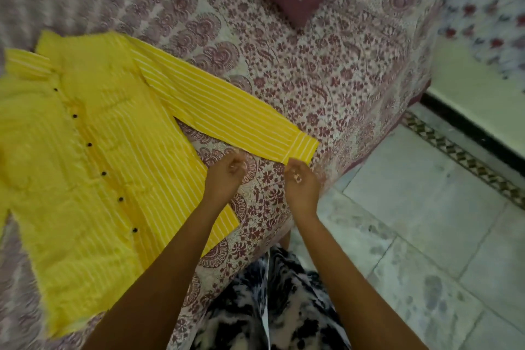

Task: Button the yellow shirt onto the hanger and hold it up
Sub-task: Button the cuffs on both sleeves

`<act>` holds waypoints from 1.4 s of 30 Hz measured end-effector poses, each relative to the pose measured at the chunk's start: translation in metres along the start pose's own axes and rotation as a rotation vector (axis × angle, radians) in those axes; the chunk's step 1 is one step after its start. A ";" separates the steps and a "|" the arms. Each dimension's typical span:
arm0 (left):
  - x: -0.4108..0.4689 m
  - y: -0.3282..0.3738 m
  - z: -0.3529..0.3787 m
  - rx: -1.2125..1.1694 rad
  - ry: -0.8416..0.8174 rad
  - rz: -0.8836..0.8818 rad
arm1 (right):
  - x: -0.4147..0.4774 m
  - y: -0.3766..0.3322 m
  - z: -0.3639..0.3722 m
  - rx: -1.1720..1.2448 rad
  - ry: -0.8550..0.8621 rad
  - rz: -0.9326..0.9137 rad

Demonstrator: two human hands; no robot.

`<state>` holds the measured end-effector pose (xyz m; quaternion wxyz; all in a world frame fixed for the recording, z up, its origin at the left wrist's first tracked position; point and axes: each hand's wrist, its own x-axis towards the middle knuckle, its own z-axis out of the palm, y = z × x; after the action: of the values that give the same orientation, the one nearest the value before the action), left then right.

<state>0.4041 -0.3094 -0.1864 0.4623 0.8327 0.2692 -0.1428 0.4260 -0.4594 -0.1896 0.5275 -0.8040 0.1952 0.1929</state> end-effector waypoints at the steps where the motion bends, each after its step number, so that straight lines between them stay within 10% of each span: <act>1: -0.011 0.000 -0.008 0.039 0.021 0.016 | -0.010 -0.003 0.001 -0.033 -0.045 -0.037; 23: -0.258 -0.178 -0.232 0.119 0.684 -0.207 | -0.254 -0.080 0.205 -0.496 -0.684 -0.903; 42: -0.282 -0.506 -0.357 0.140 0.520 -0.636 | -0.409 0.055 0.480 -0.602 -0.759 -0.654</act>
<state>-0.1228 0.1205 -0.2100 0.2541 0.7460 0.6102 -0.0815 -0.0001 0.0085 -0.1977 0.3410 -0.8116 -0.3292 0.3415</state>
